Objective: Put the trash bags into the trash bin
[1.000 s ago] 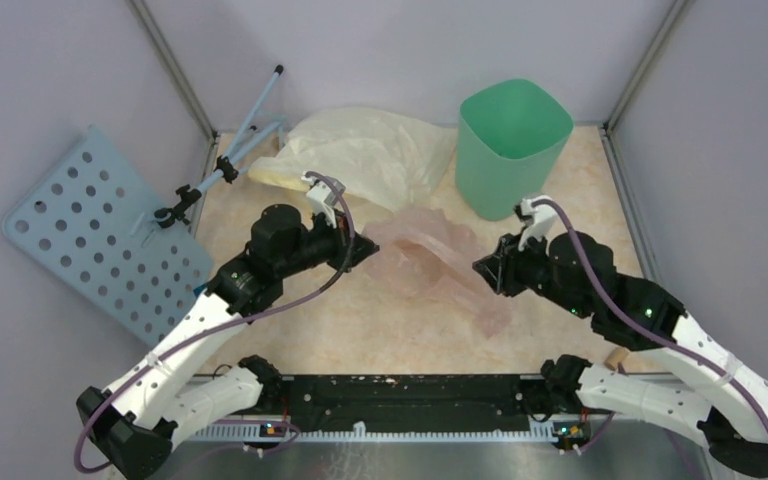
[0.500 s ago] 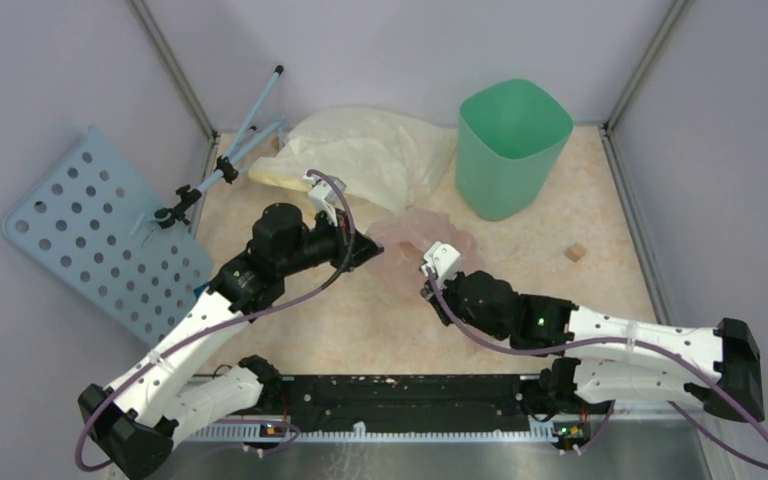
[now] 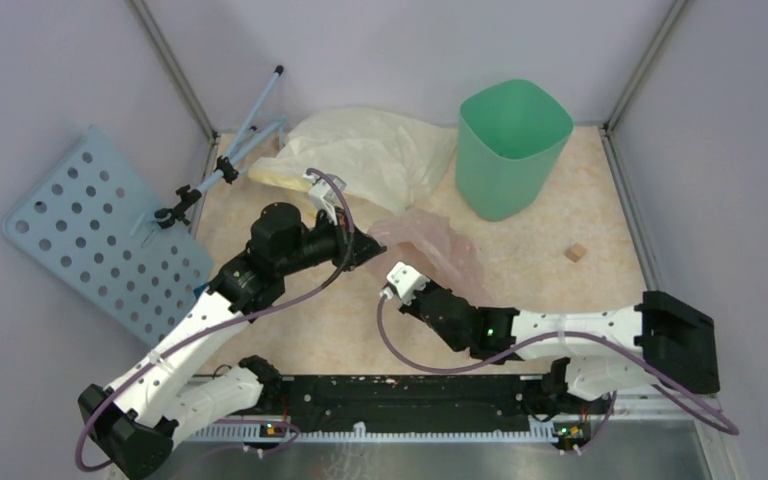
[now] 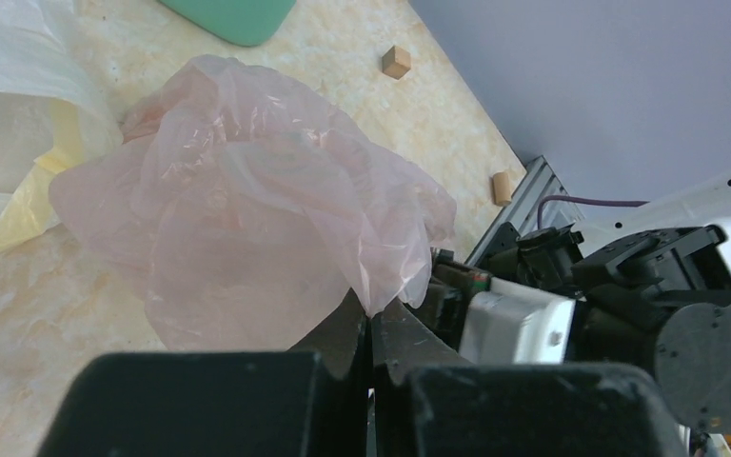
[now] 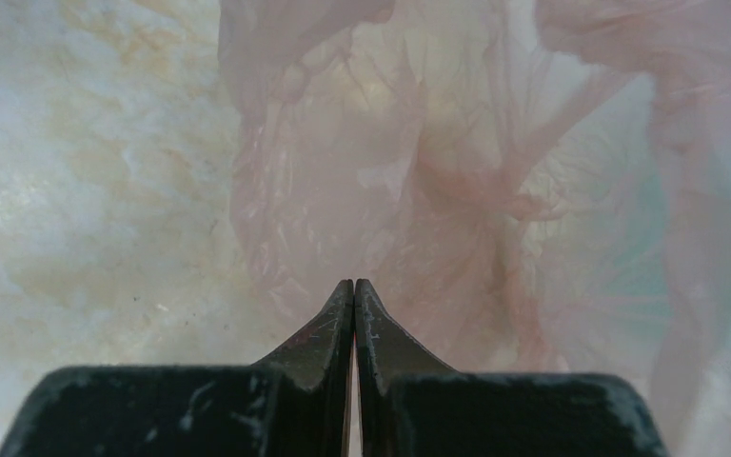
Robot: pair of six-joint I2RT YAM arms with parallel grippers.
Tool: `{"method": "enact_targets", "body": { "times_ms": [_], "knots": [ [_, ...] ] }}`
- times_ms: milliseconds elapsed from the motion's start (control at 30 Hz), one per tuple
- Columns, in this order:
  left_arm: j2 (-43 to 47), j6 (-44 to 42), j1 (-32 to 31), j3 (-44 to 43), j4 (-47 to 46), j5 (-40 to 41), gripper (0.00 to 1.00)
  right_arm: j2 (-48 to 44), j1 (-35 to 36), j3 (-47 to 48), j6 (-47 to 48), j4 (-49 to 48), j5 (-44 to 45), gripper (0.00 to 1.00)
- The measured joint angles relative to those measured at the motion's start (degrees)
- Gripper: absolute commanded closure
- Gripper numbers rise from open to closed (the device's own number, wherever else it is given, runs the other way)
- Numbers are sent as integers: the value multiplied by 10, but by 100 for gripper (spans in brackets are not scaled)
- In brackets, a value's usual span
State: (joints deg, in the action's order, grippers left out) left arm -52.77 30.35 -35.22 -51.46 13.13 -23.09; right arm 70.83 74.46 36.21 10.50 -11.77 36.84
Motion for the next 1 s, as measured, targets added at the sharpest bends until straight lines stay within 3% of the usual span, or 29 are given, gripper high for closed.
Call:
{"method": "enact_targets", "body": {
  "times_ms": [367, 733, 1000],
  "knots": [
    [5, 0, 0, 0, 0, -1, 100, 81, -41, -22, 37, -85, 1, 100],
    [28, -5, 0, -12, 12, 0, 100, 86, -100, -34, 48, -160, 29, 100],
    [19, 0, 0, -19, 8, -18, 100, 26, -119, -89, 43, -181, 10, 100]
  ]
}}
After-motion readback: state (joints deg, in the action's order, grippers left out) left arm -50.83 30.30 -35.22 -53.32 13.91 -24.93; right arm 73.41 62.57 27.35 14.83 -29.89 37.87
